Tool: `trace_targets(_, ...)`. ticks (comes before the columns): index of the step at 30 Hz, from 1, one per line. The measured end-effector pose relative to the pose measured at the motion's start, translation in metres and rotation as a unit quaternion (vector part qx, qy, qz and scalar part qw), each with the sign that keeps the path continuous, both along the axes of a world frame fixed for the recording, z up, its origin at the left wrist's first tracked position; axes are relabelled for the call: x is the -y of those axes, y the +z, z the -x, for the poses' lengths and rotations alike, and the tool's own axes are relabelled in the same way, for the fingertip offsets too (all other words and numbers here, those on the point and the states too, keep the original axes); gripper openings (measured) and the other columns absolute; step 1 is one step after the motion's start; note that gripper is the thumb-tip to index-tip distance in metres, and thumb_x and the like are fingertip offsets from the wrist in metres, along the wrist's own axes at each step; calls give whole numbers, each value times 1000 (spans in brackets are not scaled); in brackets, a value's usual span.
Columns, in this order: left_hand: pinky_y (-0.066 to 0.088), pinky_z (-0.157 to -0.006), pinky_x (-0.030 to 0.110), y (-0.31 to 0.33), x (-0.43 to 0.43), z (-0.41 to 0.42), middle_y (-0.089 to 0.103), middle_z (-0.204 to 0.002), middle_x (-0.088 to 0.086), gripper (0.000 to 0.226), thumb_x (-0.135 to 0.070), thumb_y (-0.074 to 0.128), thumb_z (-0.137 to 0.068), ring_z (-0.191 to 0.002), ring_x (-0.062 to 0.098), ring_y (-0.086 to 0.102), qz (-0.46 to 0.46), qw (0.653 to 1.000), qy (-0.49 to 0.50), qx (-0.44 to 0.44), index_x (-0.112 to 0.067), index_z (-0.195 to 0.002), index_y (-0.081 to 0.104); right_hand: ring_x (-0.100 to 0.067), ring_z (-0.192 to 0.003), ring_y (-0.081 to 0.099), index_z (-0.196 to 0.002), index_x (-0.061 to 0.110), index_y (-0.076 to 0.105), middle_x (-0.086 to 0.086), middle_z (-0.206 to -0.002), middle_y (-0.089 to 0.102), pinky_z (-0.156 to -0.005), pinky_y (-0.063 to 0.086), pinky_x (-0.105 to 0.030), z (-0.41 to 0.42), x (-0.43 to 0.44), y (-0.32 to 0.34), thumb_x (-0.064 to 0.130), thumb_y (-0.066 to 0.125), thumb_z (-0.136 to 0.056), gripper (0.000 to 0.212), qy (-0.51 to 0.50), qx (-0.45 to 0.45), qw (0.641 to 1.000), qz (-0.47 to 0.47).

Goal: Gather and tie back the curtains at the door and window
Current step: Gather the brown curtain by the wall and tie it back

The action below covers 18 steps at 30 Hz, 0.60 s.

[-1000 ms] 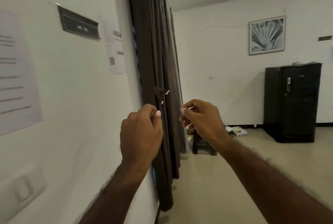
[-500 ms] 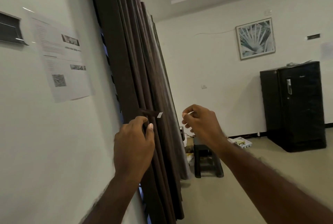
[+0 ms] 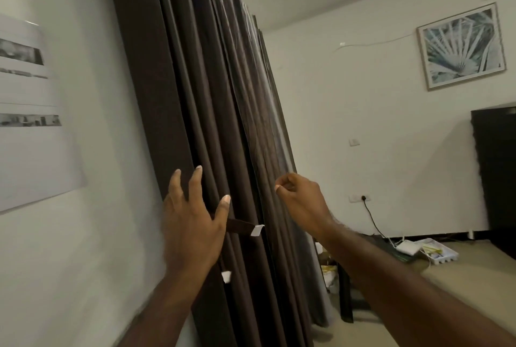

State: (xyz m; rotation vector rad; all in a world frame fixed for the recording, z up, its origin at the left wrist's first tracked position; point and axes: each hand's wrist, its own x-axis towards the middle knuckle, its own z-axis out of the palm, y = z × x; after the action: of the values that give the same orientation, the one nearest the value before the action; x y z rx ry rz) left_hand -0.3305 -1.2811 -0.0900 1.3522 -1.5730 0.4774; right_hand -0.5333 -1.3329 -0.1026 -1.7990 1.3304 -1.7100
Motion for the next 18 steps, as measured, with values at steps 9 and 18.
trace_targets(9, 33, -106, 66, 38, 130, -14, 2, -162, 15, 109, -61, 69, -74, -144, 43, 21, 51, 994, 81, 51, -37, -155, 0, -16, -111, 58, -137, 14, 50, -5, -131, 61, -87, 47, -25, -12, 159, 45, 31, 55, -101, 40, 56, 47, 997, -34)
trace_targets(18, 58, -66, 40, 57, 192, -26, 6, -160, 12, 113, 5, 66, -68, -124, 40, 43, 97, 987, 89, 92, -43, -154, 9, -26, -138, 45, -152, 16, 32, -9, -155, 41, -112, 40, -41, -45, 312, 95, 37, 57, -99, 62, 116, 67, 989, -63)
